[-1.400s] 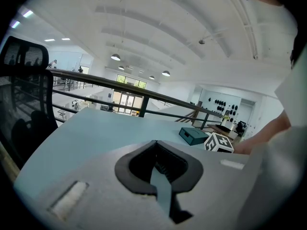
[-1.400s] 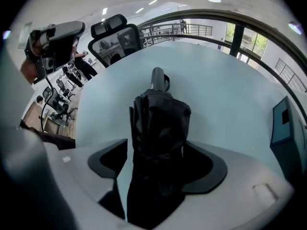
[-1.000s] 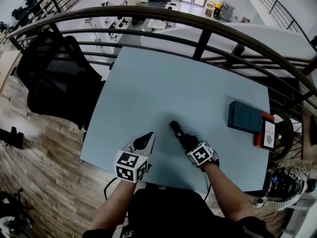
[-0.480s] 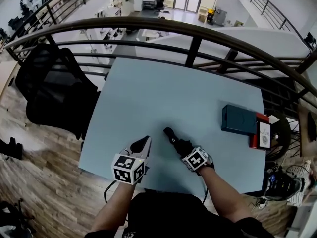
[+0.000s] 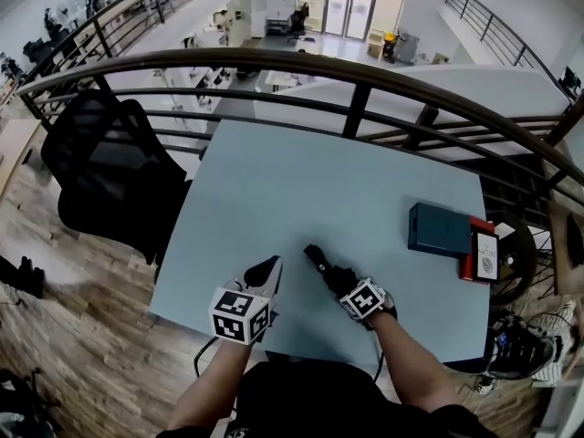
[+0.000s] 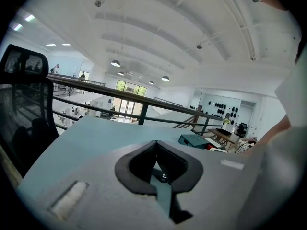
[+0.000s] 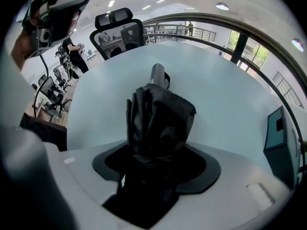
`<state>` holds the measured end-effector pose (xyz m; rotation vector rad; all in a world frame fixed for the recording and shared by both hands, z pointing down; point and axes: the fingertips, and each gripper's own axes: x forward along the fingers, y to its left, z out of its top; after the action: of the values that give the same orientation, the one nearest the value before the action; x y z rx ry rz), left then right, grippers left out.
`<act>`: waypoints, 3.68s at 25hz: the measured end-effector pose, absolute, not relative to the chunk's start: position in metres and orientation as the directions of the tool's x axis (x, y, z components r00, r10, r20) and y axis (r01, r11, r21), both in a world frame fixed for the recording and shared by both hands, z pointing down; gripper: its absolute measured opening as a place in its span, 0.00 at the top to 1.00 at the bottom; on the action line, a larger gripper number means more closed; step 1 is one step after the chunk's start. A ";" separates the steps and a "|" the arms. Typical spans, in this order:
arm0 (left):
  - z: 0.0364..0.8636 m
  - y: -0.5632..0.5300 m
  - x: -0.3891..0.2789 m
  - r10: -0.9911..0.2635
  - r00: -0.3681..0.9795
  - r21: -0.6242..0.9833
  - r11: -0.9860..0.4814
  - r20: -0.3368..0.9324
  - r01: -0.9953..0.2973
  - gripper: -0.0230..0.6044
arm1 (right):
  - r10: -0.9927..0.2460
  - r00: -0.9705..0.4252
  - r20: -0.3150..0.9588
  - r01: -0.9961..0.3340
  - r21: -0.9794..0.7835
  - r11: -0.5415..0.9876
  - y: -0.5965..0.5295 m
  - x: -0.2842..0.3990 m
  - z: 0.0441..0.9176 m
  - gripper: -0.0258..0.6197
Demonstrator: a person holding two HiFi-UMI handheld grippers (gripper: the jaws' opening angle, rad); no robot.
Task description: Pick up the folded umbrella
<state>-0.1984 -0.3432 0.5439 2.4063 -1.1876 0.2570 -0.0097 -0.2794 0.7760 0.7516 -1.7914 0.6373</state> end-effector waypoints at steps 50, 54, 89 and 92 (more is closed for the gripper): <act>0.451 -0.356 -0.128 -0.714 0.663 0.195 -0.633 0.228 -0.749 0.95 | -0.717 -0.621 0.317 -0.784 -0.279 0.555 -0.281 0.048 0.505 0.55; 0.441 -0.351 -0.117 -0.708 0.671 0.182 -0.646 0.219 -0.741 0.95 | -0.745 -0.608 0.273 -0.793 -0.236 0.561 -0.274 0.073 0.480 0.55; 0.439 -0.346 -0.113 -0.701 0.680 0.165 -0.660 0.216 -0.733 0.95 | -0.854 -0.520 0.017 -0.841 -0.187 0.508 -0.235 0.106 0.421 0.55; 0.439 -0.345 -0.112 -0.699 0.682 0.166 -0.662 0.217 -0.731 0.95 | -0.866 -0.500 0.025 -0.856 -0.164 0.490 -0.236 0.109 0.420 0.55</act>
<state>-0.1115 -0.3448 0.4391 2.6557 -1.1490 0.1972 0.1095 -0.2365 0.4202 1.5994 -2.7637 0.2487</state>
